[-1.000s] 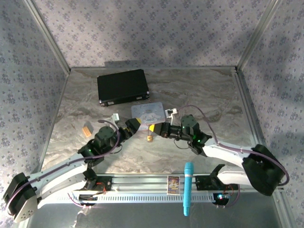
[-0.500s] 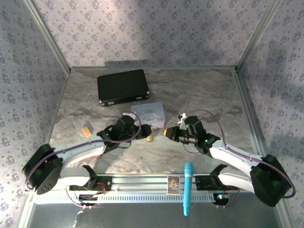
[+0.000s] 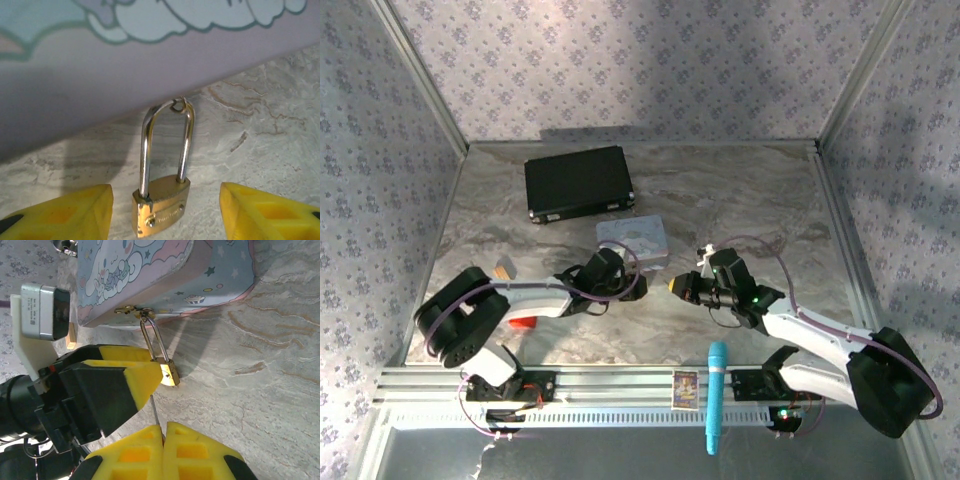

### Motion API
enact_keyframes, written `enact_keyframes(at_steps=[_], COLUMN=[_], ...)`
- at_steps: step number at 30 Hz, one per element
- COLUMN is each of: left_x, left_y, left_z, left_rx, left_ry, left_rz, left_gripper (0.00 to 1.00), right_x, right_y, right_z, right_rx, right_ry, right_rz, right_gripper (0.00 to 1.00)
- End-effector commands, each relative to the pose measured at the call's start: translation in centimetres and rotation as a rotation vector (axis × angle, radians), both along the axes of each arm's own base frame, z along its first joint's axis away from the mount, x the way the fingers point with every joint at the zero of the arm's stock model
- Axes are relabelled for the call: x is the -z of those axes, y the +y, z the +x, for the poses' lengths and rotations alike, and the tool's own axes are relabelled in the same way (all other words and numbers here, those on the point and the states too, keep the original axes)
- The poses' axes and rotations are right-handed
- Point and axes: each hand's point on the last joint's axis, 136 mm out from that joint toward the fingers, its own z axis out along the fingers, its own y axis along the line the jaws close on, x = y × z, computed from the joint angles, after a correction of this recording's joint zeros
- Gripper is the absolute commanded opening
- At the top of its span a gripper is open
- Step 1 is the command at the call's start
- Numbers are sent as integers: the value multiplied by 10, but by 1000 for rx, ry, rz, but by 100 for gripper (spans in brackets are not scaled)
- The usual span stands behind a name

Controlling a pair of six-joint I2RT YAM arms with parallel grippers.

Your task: Unlock a padlock with a key

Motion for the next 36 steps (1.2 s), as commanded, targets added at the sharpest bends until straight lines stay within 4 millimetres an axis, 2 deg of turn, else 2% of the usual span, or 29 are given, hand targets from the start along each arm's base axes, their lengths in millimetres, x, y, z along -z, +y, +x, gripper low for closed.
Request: enact_keyframes(at_steps=[1,4,9,14,16,20,22,28,34,36], left_x=[-5,2,6,7,7,-1,-7,-24,-22,-24], left_y=[-10,-13,-17,-15,-16,-22,-23,-10,-7,-7], left_z=[10,11,10,9,9,7,7,13,13,17], left_rx=[1,2,4,-21,-27,-49,-76,-240,-344,-388], left_ry=[-49,-46,-39,-38,-35,-22,-13,12,50,46], left_rz=[-12,-11,-8,-1,-10,-58,-93,-195,-305,-390], left_gripper=[57,54,38,29,28,26,19,11,6,4], right_x=[6,8,13,16,16,17,19,19,23,21], right_y=[-4,-2,-1,-2,-2,2,4,16,23,28], right_z=[1,2,3,3,3,2,2,5,6,7], right_rx=[9,5,5,11,11,11,16,37,47,47], right_ry=[-3,1,14,18,20,51,79,144,164,177], right_rz=[-23,-20,-21,-24,-23,1,19,110,147,181], right_gripper=[0,0,0,0,0,0,0,0,0,0])
